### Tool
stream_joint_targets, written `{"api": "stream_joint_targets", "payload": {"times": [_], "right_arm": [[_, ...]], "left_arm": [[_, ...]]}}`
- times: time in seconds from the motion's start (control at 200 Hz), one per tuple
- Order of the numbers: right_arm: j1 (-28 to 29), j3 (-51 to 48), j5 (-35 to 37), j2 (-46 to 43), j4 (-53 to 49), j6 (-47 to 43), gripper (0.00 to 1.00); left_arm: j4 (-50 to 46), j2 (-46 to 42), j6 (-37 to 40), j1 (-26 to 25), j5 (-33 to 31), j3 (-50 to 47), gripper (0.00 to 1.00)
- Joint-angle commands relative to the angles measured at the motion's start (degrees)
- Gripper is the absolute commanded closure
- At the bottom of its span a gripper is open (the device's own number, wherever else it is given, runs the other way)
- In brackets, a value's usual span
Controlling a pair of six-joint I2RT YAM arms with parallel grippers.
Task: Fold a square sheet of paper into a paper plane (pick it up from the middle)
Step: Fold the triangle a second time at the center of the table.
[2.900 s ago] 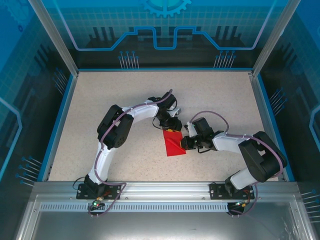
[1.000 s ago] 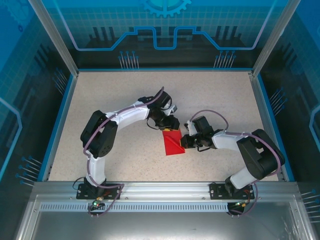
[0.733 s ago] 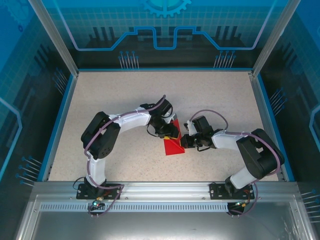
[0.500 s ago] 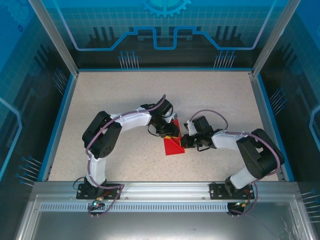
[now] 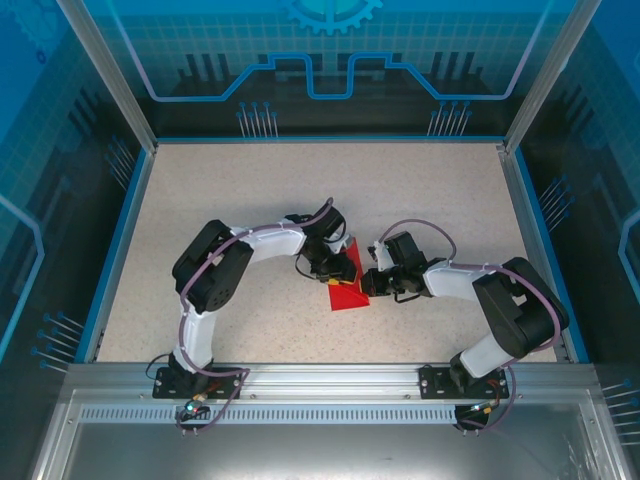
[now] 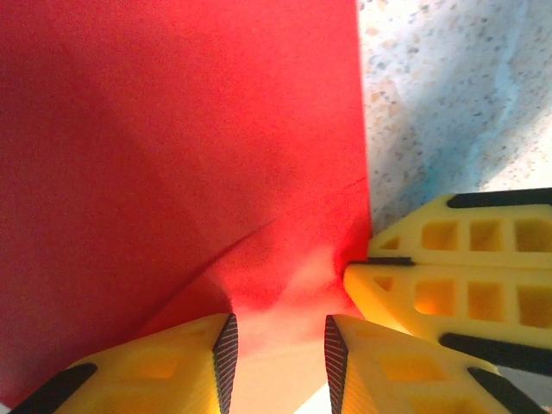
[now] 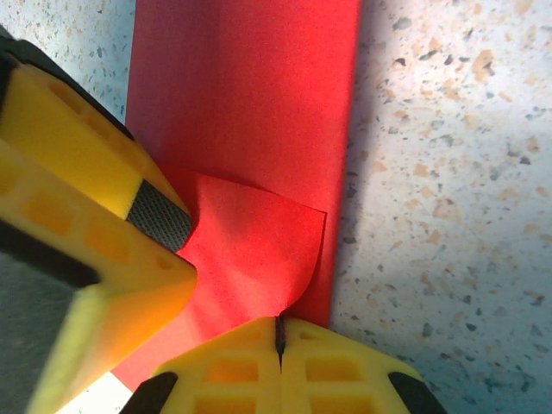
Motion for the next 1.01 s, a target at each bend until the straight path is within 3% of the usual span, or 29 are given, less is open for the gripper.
{"api": "stream_joint_targets", "payload": {"times": [0.0,0.31,0.44,0.635,1.0], "right_arm": [[-0.2,-1.5,2.8,2.0,-5.1,-0.5,1.0],[-0.3,-1.0,2.1,-0.4,-5.4,-0.2,0.93],[-0.7,-1.0,1.7,-4.3,-6.8,0.1,0.85],[-1.9,-0.8,2.0,-10.9,-11.5,-0.1,0.8],[-1.4,-3.3,-5.4,-14.8,-7.9,4.7,0.91]], "left_arm": [[-1.0,1.1,1.2,-0.2,-1.8,-0.7,0.65],[-2.6,2.5,2.6,0.3,-4.3,-1.0,0.64],[-3.2,2.9,3.1,0.4,-4.8,-1.3,0.64],[-2.9,3.5,3.2,0.4,-4.5,-1.0,0.64],[-3.5,4.1,3.8,0.4,-4.2,0.5,0.64]]}}
